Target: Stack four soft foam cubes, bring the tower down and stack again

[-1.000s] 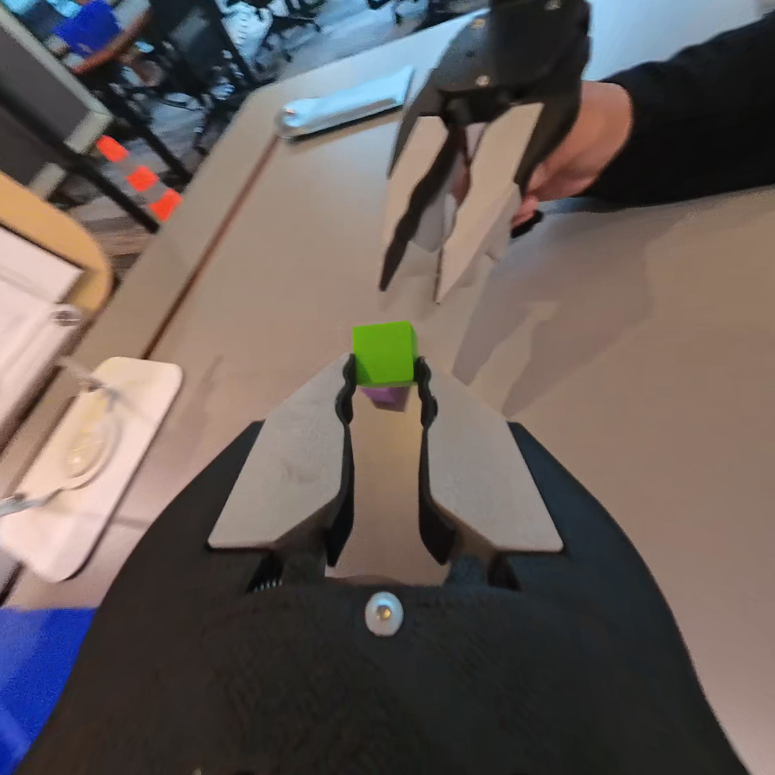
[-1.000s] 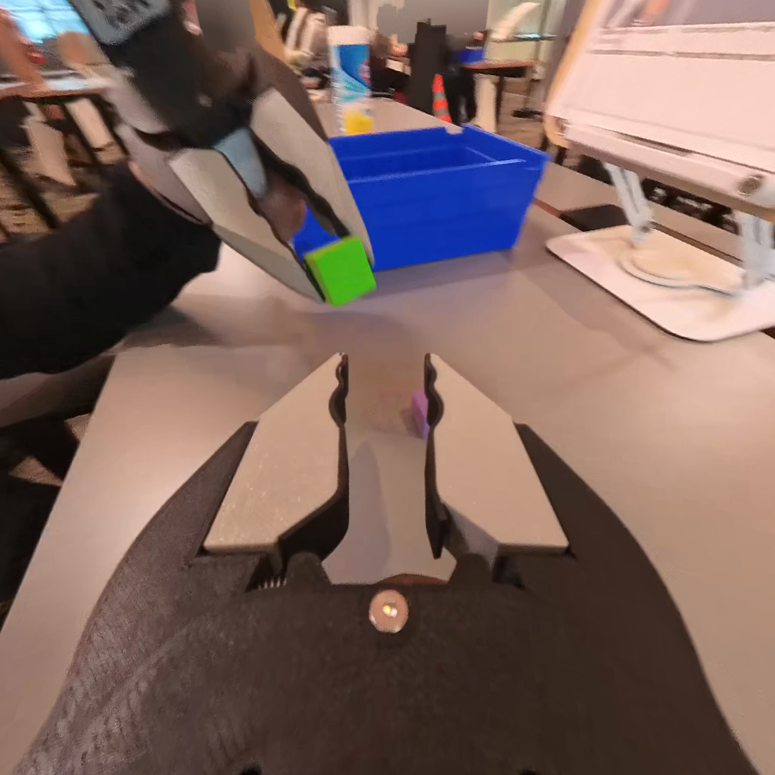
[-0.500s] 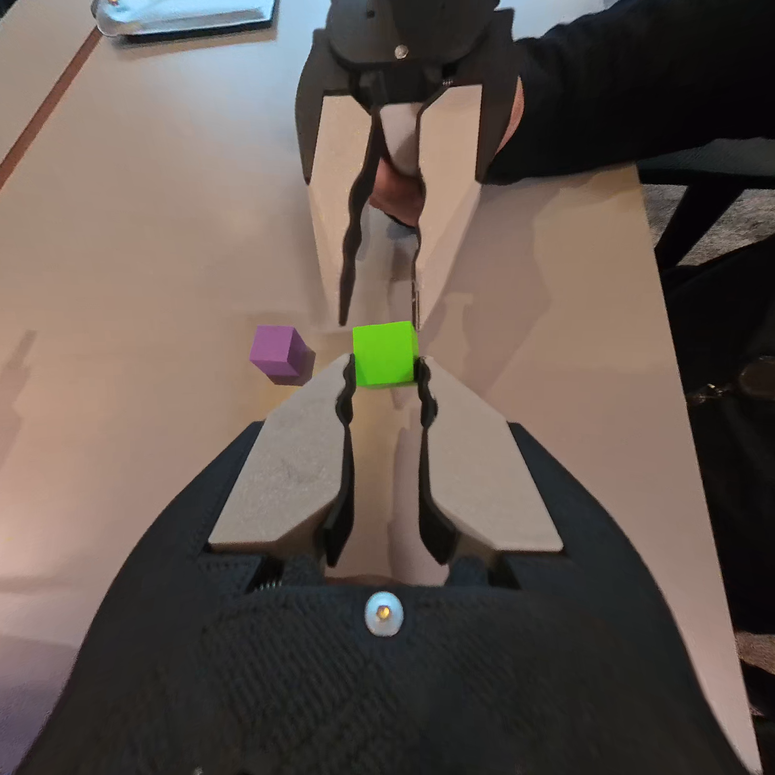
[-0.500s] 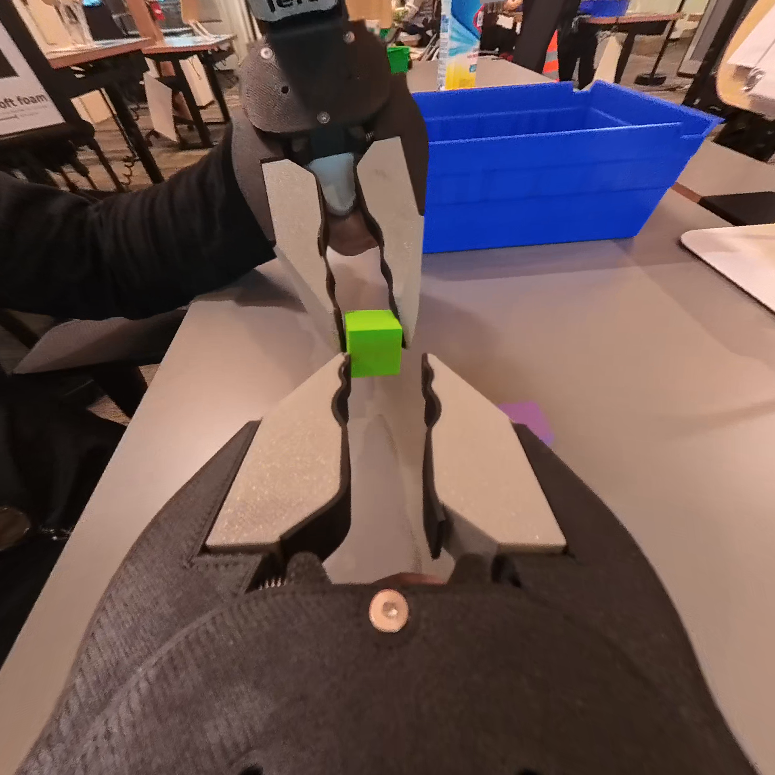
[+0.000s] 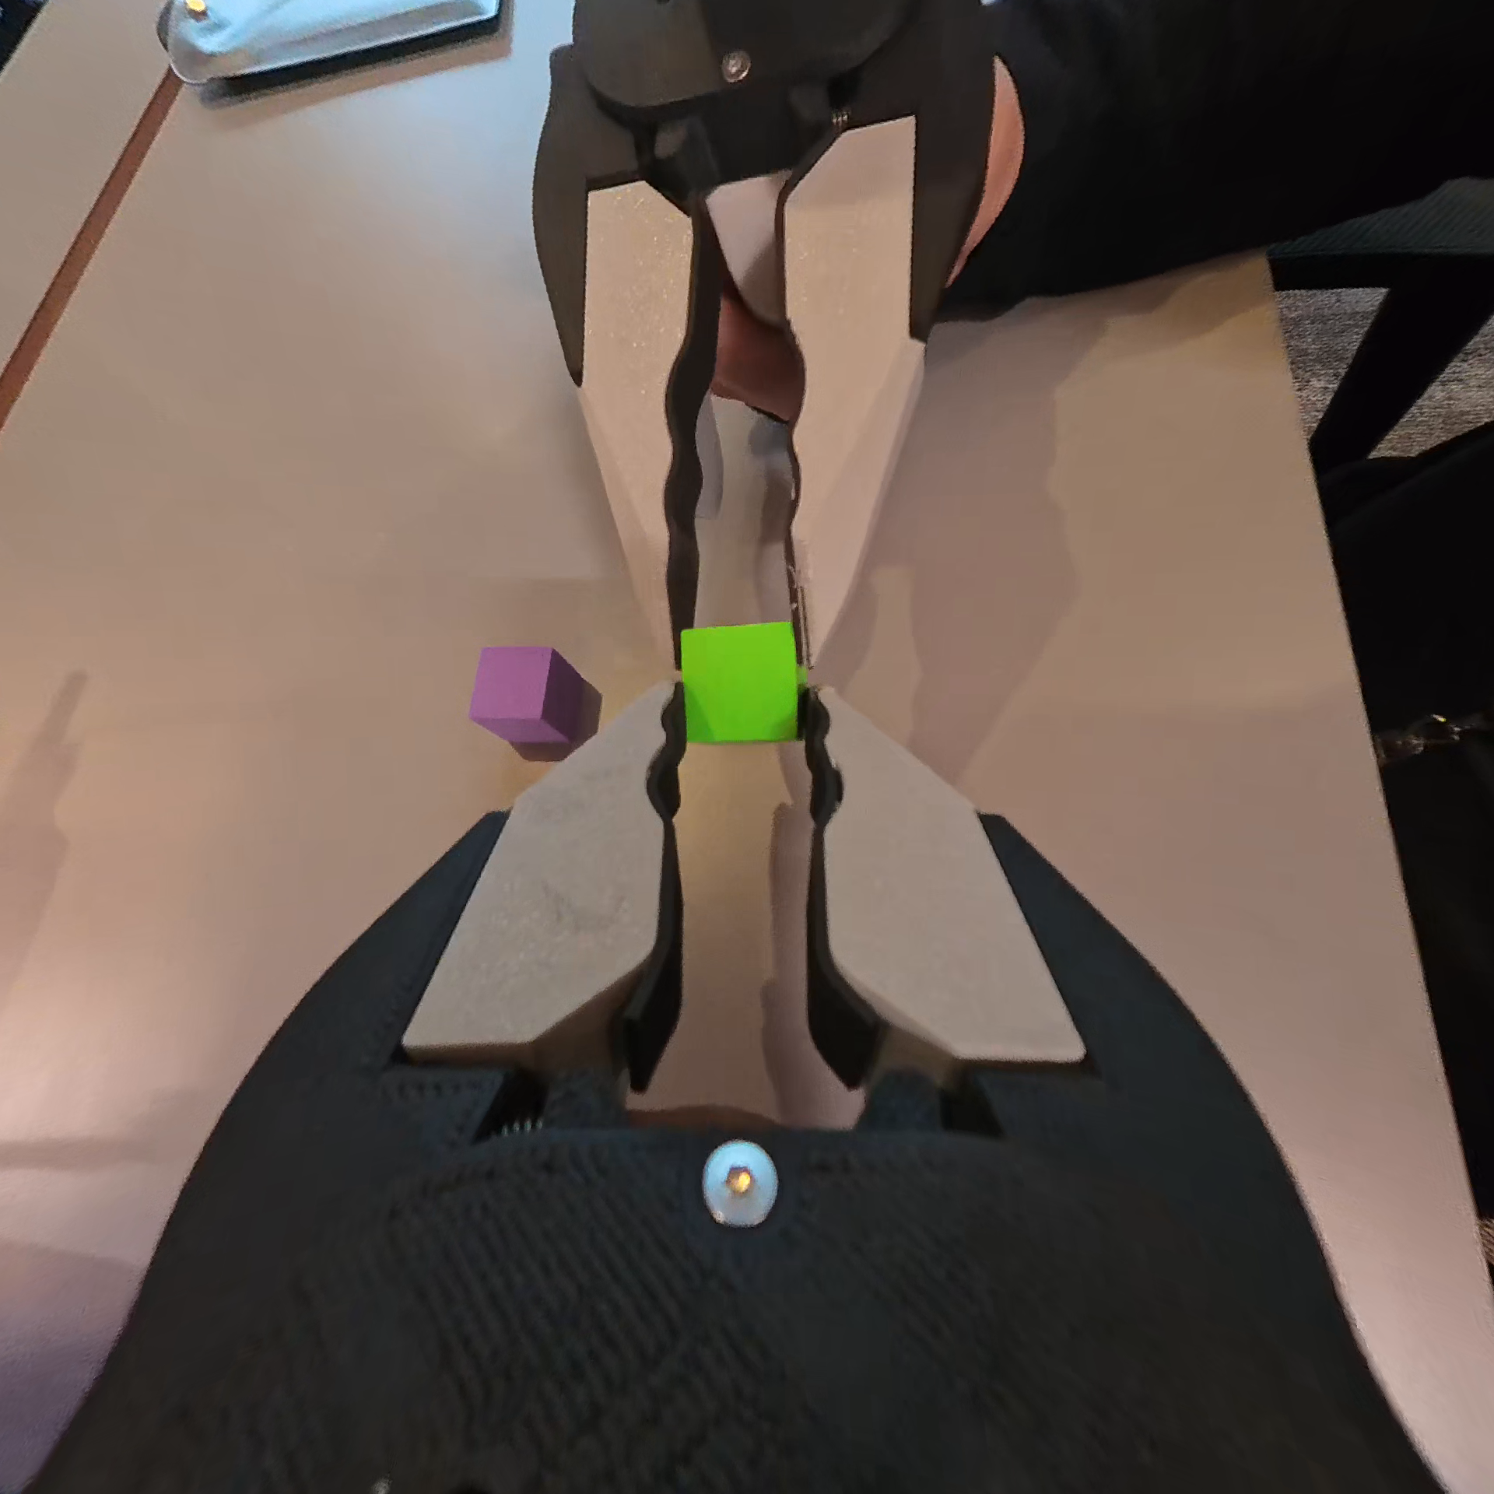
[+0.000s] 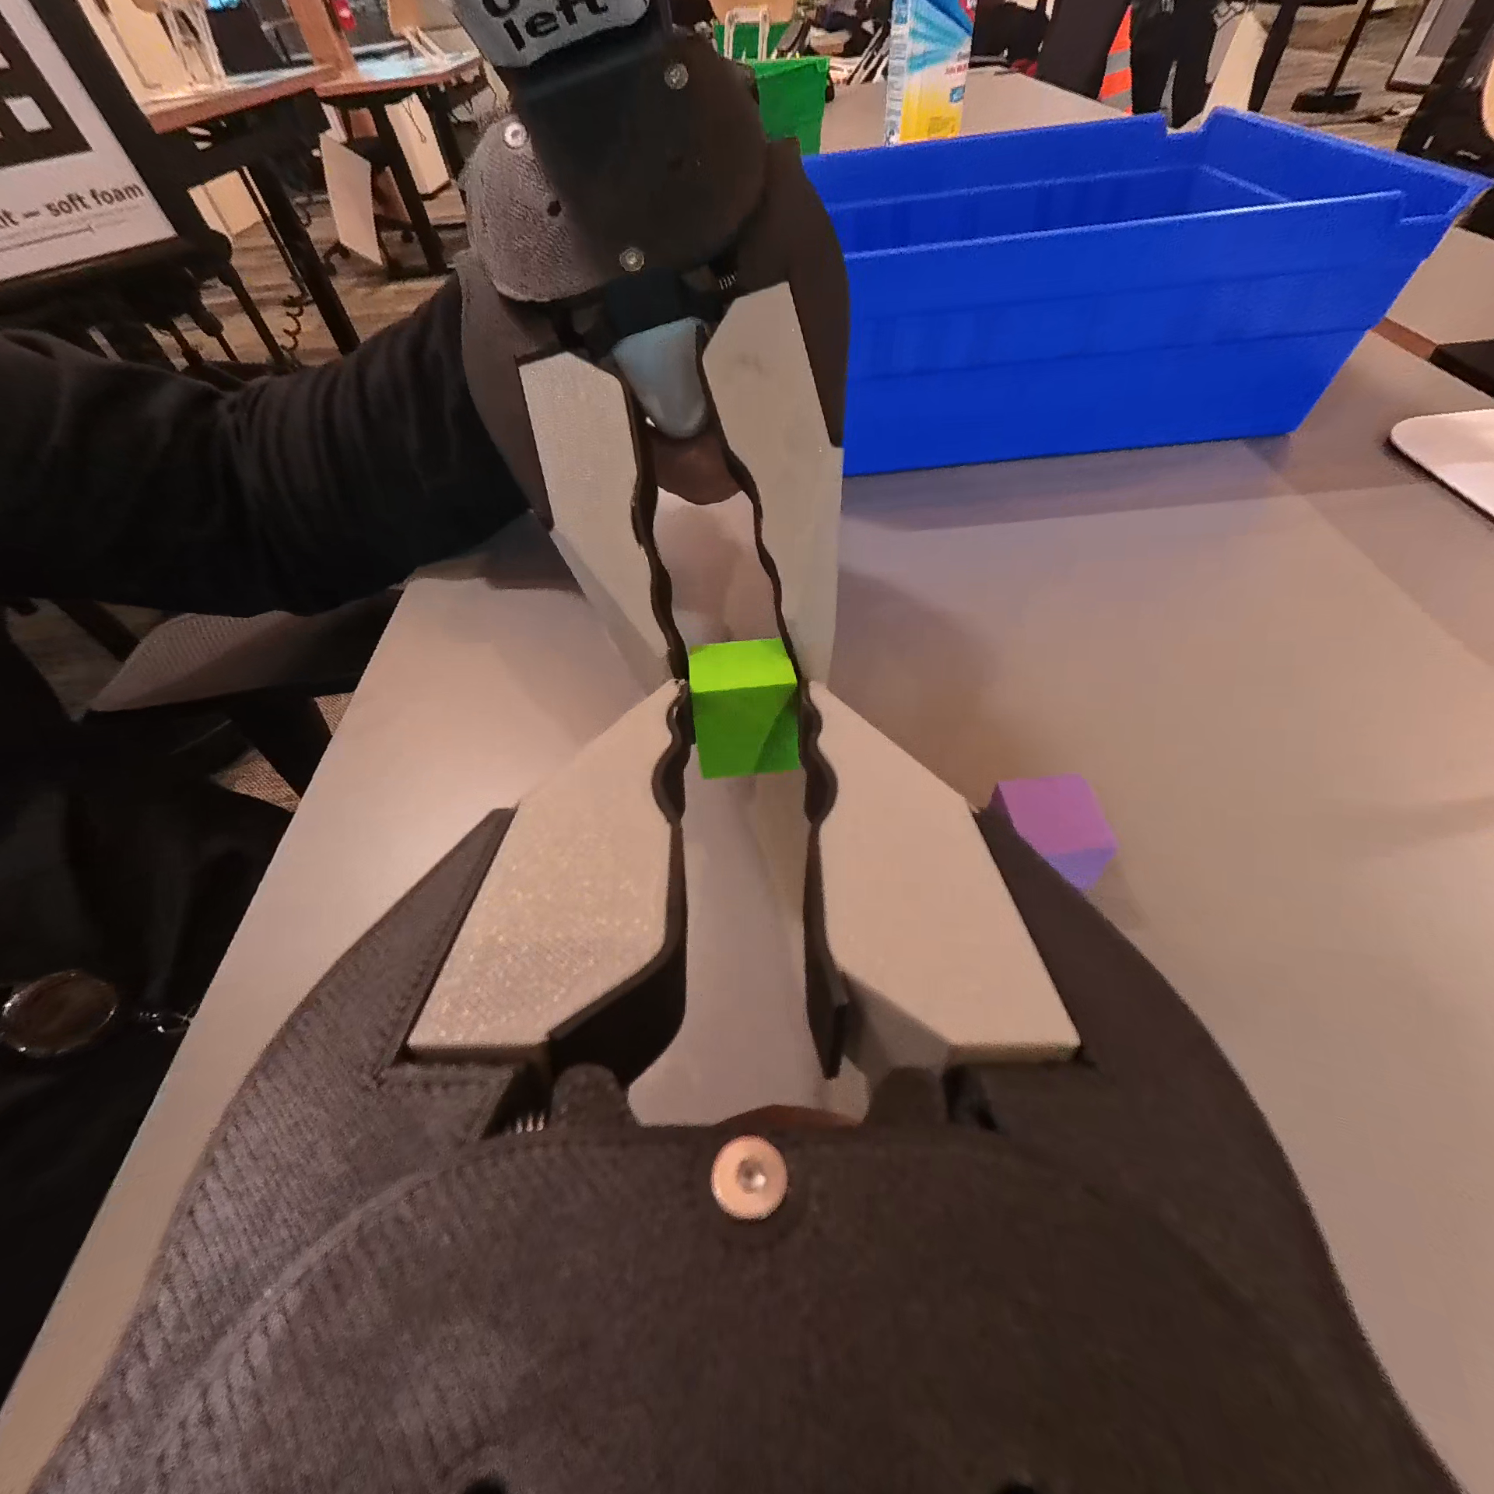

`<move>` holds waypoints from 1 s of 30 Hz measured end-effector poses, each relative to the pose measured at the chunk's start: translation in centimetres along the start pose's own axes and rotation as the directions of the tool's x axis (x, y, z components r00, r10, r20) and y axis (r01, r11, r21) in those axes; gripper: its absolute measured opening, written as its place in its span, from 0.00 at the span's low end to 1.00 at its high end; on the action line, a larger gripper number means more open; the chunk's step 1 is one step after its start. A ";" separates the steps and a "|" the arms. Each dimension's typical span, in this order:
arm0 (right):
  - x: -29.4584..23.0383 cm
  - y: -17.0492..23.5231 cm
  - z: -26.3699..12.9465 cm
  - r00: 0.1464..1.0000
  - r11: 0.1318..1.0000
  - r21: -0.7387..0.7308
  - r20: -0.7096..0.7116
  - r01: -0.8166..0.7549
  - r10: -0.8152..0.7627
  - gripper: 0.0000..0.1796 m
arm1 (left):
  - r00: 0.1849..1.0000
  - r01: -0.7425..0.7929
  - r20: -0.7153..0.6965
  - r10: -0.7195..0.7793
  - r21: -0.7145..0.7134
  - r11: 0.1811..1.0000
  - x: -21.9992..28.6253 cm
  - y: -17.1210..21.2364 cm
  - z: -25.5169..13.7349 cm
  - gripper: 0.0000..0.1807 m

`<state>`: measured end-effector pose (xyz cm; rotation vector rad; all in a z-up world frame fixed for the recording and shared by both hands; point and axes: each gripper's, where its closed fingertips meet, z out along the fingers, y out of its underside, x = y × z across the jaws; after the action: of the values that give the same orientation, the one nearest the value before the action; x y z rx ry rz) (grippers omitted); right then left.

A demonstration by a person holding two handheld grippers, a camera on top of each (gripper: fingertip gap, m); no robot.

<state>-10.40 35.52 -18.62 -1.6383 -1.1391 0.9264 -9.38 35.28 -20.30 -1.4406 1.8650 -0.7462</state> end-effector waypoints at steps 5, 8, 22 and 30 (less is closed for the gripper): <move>0.1 -0.3 -0.3 1.000 1.000 0.007 -0.007 0.006 -0.006 0.13 | 1.000 0.016 0.011 -0.016 0.023 1.000 -0.2 -0.5 -0.1 0.15; 0.4 -0.3 -0.7 1.000 1.000 0.007 -0.019 0.011 -0.011 0.13 | 0.999 0.023 0.028 -0.024 0.033 0.999 -0.6 -0.5 -0.3 0.15; 0.0 0.2 -0.4 0.998 0.998 -0.019 -0.018 0.058 -0.058 0.13 | 0.999 0.036 -0.010 -0.036 0.027 0.999 0.0 -0.4 -0.1 0.15; 0.7 -0.4 -0.9 0.997 0.999 0.008 -0.056 0.051 -0.050 0.13 | 0.995 0.087 0.043 -0.088 0.036 0.996 -1.2 -0.2 -0.3 0.16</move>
<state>-9.48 36.01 -18.03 -1.6107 -1.1314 0.8478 -9.28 36.42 -19.79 -1.5133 1.7569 -0.7774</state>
